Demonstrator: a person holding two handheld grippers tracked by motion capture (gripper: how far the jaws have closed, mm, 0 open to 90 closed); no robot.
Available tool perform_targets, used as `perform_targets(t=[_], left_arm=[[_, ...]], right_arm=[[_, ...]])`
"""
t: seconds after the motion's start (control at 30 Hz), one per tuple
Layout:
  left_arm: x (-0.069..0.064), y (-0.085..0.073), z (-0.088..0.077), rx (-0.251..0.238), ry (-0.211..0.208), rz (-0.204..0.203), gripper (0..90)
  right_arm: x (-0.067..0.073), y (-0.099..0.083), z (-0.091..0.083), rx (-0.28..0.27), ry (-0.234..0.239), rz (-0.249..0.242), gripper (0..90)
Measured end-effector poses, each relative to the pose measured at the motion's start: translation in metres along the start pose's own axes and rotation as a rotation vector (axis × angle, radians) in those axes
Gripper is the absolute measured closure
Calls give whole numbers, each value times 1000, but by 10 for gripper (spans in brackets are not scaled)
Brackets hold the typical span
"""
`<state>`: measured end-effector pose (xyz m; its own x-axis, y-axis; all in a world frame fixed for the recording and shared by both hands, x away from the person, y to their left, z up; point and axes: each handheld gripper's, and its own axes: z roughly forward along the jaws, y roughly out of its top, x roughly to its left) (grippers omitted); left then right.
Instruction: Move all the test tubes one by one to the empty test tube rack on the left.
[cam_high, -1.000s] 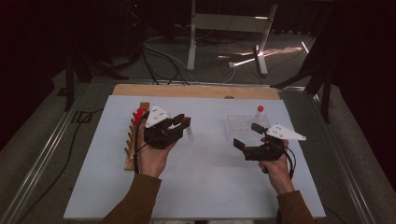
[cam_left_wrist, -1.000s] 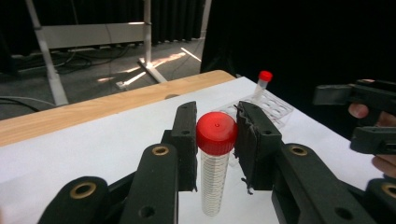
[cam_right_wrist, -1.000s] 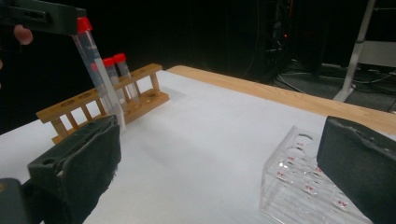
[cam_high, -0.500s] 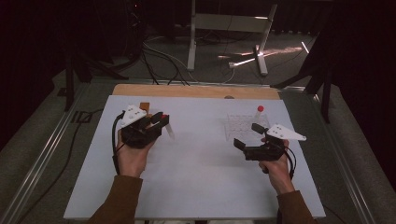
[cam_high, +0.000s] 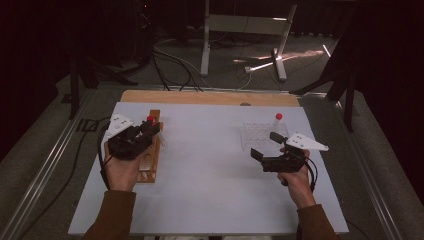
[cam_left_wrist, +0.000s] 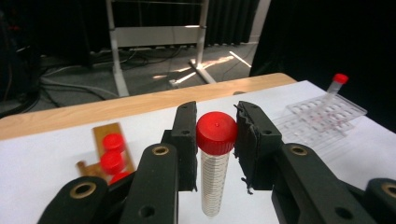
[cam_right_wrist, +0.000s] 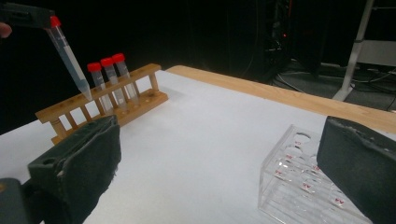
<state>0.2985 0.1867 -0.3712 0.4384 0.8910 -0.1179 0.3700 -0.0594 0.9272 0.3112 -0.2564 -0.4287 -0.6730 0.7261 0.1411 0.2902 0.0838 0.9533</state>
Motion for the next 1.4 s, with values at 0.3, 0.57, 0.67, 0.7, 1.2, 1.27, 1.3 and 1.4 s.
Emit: perform_targets(t=[0.3, 0.57, 0.67, 0.7, 1.2, 1.27, 1.3, 1.4], left_arm=[[16, -4, -11, -1, 62, -8, 710], [24, -7, -18, 8, 97, -10, 710], [27, -10, -17, 12, 104, -20, 710], [28, -11, -17, 17, 104, -21, 710], [28, -33, 1, 79, 119, -9, 710], [27, -35, 4, 87, 121, -4, 710], [27, -37, 5, 93, 123, -1, 710], [26, -40, 8, 108, 125, 8, 710]], right_arm=[[0, 0, 0, 2, 1, -2, 0], [1, 0, 1, 3, 2, -3, 0], [1, -1, 1, 2, 4, -4, 0], [1, -1, 1, 3, 4, -3, 0], [0, -1, 1, 7, 3, -5, 0], [0, -1, 1, 8, 3, -6, 0], [1, -1, 1, 9, 4, -5, 0], [1, -1, 1, 11, 4, -2, 0]])
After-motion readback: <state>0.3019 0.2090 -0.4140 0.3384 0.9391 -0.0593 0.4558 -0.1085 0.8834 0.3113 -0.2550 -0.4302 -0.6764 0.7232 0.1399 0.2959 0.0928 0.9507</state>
